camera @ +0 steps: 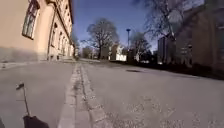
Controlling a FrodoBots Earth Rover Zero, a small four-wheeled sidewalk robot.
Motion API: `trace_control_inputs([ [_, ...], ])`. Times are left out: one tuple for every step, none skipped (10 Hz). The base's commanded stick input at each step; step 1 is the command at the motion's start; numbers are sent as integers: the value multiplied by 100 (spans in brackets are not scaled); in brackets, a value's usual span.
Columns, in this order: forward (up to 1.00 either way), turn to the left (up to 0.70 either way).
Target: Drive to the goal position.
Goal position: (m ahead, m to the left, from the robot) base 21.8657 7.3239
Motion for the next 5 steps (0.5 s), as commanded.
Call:
trace_control_inputs([
  [85, 0],
  [85, 0],
  [85, 0],
  [85, 0],
  [85, 0],
])
